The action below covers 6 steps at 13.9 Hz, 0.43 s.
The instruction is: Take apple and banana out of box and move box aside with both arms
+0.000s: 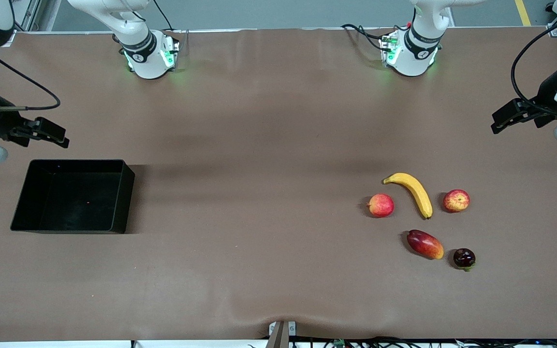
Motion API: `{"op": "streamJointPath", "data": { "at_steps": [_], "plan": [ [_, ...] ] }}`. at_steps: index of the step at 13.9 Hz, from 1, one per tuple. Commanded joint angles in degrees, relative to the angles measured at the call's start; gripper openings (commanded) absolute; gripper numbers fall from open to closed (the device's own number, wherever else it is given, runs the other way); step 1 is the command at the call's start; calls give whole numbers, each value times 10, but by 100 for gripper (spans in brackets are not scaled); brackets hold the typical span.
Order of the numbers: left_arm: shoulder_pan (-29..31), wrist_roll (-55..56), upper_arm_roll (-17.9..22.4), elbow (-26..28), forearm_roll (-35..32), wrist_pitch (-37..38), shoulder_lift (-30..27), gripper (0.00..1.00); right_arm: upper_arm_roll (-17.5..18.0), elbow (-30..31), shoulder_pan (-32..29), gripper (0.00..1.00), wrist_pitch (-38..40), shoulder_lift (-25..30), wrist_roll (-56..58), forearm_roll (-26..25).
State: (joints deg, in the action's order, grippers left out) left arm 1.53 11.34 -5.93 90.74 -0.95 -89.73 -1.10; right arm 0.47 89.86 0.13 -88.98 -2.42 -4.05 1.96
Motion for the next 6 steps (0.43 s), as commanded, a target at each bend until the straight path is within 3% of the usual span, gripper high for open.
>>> {"op": "streamJointPath", "data": {
  "at_steps": [1, 6],
  "plan": [
    [2, -7, 0, -12, 2, -2, 0, 100, -3, -20, -1, 100, 35, 8, 3, 12],
    [2, -4, 2, -22, 1, -1, 0, 100, -4, -22, -7, 100, 48, 9, 65, 9]
  ]
}}
